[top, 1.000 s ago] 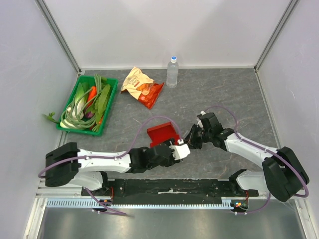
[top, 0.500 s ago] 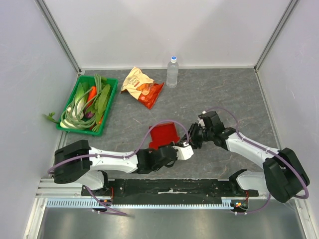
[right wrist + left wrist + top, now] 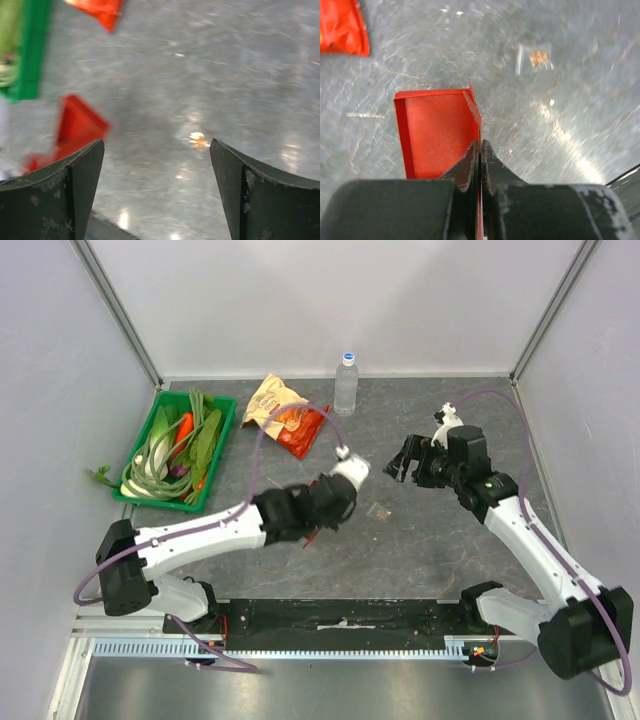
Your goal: Fold the paper box
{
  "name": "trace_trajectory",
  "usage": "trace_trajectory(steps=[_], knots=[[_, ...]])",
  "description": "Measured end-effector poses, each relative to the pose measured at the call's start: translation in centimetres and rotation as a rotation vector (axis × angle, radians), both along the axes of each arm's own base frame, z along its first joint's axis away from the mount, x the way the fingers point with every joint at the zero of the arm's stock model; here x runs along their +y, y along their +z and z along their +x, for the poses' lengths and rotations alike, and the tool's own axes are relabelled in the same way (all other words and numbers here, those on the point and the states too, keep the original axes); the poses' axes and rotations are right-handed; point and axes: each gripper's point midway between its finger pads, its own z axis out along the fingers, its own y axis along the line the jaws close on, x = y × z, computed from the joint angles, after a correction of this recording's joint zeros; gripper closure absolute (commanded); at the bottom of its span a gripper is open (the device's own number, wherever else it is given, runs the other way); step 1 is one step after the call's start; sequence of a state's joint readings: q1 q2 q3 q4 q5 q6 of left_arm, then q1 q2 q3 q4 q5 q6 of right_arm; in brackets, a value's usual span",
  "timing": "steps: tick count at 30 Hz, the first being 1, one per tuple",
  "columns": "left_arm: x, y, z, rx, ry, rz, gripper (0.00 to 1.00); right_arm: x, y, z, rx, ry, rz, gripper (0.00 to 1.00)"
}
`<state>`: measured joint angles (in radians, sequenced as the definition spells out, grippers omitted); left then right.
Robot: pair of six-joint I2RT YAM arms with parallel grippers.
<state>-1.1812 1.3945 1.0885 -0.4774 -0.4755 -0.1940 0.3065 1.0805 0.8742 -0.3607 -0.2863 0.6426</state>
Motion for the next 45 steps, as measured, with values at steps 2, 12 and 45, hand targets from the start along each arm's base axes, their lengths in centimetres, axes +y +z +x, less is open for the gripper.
trace_trajectory(steps=[2, 12, 45], knots=[[0.7, 2.1, 1.5, 0.080, 0.137, -0.096, 0.98, -0.9, -2.0, 0.5, 0.024, -0.033, -0.094, 0.09], [8.7, -0.7, 4.9, 0.495, 0.931, -0.437, 0.98, 1.2, -10.5, -1.7, 0.063, 0.006, -0.486, 0.36], [13.8, -5.0, 3.5, 0.542, 1.844, -0.600, 0.32, 4.9, -18.0, 0.5, 0.312, -0.423, -0.559, 0.66]])
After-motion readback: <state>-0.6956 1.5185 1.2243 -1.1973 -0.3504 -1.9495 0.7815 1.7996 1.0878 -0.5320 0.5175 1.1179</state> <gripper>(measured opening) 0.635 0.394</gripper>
